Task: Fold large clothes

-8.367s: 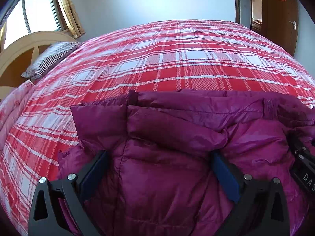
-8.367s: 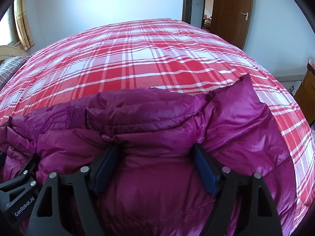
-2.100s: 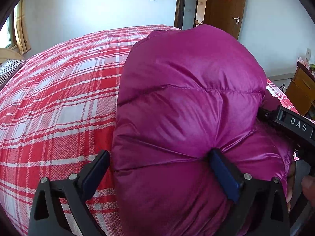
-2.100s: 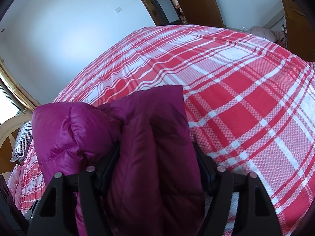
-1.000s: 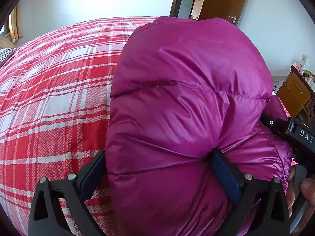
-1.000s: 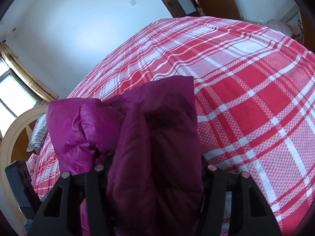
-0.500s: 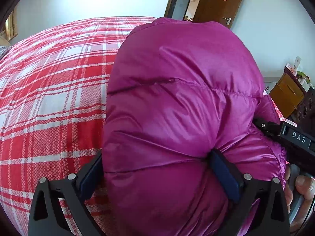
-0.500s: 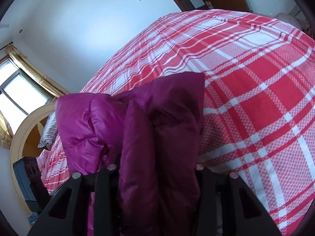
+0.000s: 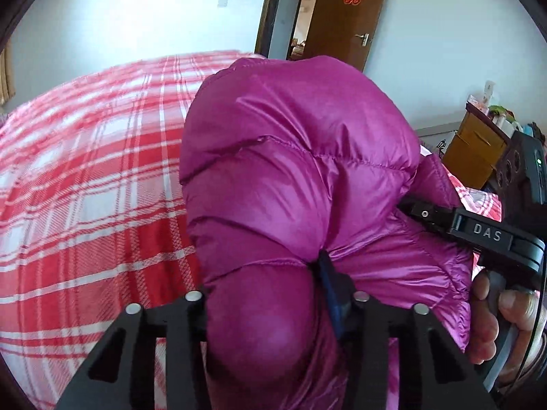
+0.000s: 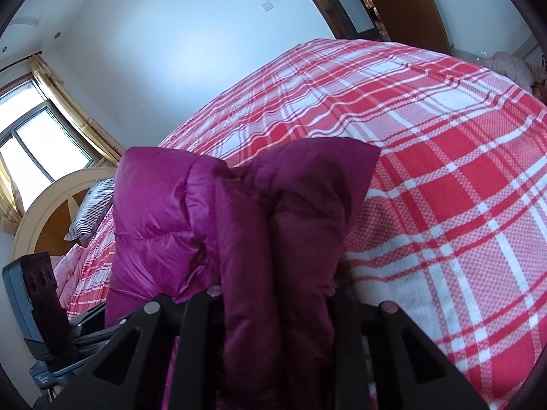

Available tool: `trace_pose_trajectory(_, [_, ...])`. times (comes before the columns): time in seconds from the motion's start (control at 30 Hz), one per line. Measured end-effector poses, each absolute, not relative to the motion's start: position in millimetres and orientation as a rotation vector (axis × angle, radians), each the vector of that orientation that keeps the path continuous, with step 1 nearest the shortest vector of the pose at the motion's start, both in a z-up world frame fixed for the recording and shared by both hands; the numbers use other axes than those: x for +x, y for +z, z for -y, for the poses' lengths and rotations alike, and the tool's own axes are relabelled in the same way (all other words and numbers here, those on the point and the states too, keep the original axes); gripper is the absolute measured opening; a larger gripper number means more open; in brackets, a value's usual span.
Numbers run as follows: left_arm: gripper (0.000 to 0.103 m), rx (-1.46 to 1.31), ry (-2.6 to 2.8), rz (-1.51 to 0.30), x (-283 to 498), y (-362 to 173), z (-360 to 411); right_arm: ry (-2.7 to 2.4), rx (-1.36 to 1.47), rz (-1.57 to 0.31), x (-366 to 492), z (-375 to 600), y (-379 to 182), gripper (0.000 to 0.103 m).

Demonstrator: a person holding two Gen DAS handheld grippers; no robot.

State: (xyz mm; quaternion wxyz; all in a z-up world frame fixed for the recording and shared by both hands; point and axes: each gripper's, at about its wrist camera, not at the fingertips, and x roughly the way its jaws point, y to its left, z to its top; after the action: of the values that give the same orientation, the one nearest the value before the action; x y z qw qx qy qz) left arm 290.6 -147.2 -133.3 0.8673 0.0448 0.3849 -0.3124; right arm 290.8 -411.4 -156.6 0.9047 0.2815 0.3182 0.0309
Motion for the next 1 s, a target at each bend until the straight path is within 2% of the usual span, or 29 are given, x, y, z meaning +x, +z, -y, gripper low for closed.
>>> trace_pose_trajectory(0.27, [0.036, 0.095, -0.621, -0.767, 259, -106, 115, 0.117, 0.557, -0.628, 269, 390, -141, 0.023])
trace_pose_trajectory(0.63, [0.036, 0.076, -0.506, -0.715, 242, -76, 37, 0.257, 0.512, -0.618, 283, 324, -120, 0.023])
trace_pose_trajectory(1.0, [0.036, 0.004, -0.371, -0.700, 226, -73, -54, 0.417, 0.455, -0.660, 312, 237, -112, 0.023])
